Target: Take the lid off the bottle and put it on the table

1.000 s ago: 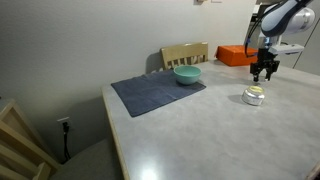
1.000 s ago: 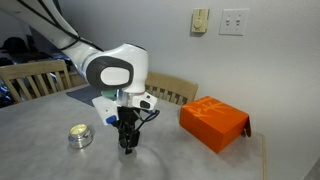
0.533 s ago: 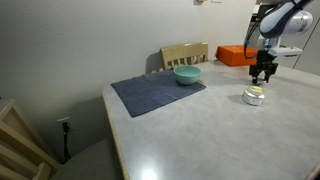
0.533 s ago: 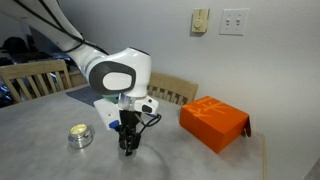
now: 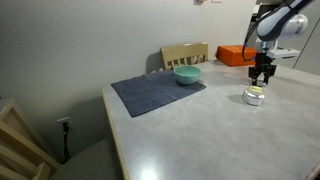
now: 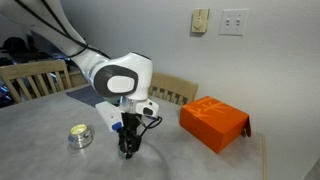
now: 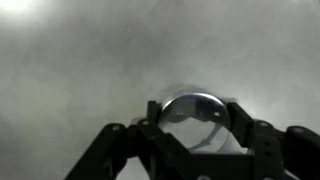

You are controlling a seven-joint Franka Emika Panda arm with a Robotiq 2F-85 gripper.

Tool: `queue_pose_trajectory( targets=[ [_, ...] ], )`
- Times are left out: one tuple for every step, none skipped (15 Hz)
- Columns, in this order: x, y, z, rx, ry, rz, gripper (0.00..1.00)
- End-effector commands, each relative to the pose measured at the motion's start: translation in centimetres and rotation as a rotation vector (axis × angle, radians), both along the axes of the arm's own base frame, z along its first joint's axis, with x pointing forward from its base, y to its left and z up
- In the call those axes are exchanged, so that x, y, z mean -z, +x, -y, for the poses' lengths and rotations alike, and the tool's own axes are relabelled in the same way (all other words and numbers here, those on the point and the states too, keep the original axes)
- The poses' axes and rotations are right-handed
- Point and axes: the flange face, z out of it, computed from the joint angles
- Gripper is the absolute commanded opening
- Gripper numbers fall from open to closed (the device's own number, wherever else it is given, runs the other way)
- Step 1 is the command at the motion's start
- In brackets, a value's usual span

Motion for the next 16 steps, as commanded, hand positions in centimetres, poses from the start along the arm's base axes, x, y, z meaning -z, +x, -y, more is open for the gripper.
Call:
queue_pose_trajectory(
  targets=[
    [1.1, 0.1, -0.3, -0.017, -0.003, -0.039, 0.97],
    [1.0, 0.0, -0.4, -0.023, -0.004, -0.04, 1.0],
    [0.8, -0.2, -0.7, -0.033, 0.001, -0.044, 1.0],
    [0.6, -0.5, -1.2, -0.04, 0.005, -0.045, 1.0],
    [0.3, -0.7, -1.7, -0.046, 0.012, -0.052, 1.0],
    [-0.1, -1.0, -2.3, -0.053, 0.017, -0.048, 1.0],
    [-0.7, -1.5, -3.2, -0.063, 0.017, -0.04, 1.0],
    [-1.3, -2.0, -4.1, -0.074, -0.001, -0.024, 1.0],
    [-1.9, -2.6, -5.0, -0.086, -0.015, -0.013, 1.0],
    [-2.8, -3.2, -5.9, -0.099, -0.04, 0.013, 1.0],
    [-3.8, -3.8, -6.8, -0.11, -0.06, 0.041, 1.0],
    [-4.9, -4.4, -7.6, -0.12, -0.082, 0.069, 1.0],
    [-6.0, -5.0, -8.4, -0.123, -0.098, 0.098, 1.0],
    [-7.1, -5.7, -9.2, -0.129, -0.112, 0.118, 1.0],
    [-8.1, -6.4, -9.9, -0.129, -0.118, 0.142, 1.0],
    [-9.2, -7.1, -10.4, -0.127, -0.108, 0.158, 1.0]
  ],
)
